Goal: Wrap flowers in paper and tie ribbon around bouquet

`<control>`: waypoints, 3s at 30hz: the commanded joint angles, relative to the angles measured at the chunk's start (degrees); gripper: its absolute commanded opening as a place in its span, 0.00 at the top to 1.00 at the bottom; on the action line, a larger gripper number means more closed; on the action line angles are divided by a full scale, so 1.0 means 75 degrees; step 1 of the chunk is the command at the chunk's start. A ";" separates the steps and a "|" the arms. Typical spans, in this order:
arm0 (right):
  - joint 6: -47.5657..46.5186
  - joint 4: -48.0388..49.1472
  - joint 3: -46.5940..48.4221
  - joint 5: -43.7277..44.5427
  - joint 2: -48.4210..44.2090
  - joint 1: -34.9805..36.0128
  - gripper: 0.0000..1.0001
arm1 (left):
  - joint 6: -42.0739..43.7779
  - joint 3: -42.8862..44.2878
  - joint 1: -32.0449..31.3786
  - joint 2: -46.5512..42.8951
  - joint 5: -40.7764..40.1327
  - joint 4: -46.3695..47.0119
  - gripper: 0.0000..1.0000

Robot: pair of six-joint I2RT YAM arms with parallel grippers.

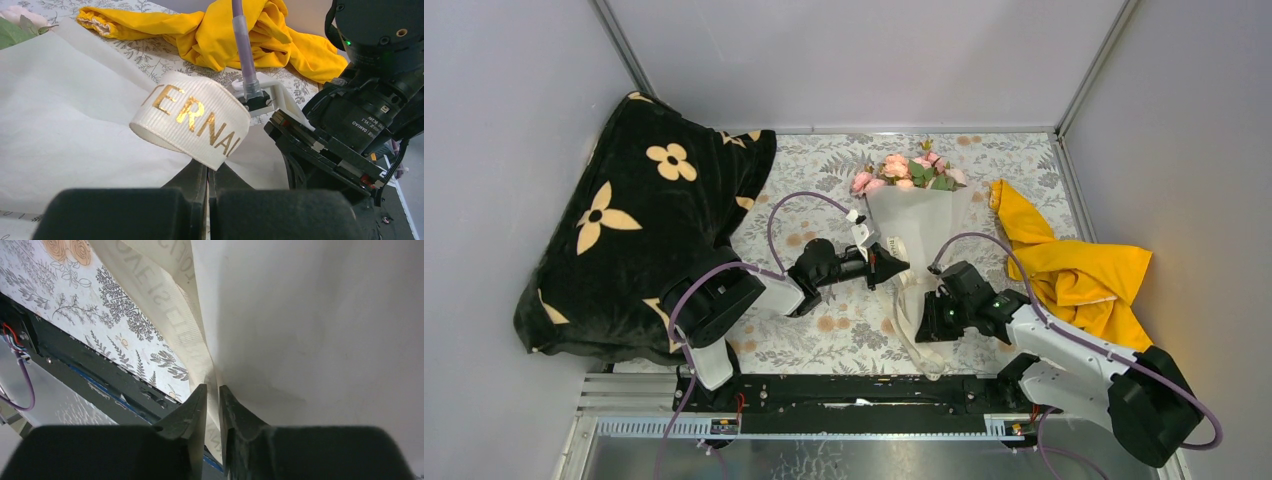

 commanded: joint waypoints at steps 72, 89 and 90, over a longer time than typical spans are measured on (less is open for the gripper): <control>0.1589 0.3160 0.0041 0.0461 -0.0380 -0.1220 1.00 | 0.0004 -0.0235 -0.0198 -0.1276 0.0623 -0.2433 0.11; 0.1586 0.4034 -0.0198 0.0483 -0.0075 -0.1220 1.00 | -0.0115 -0.0034 -0.0363 0.0242 0.0514 -0.0867 0.28; 0.1565 0.4041 -0.0190 0.0477 -0.0040 -0.1220 1.00 | -0.0173 -0.0012 -0.0376 0.0295 0.0581 -0.0699 0.29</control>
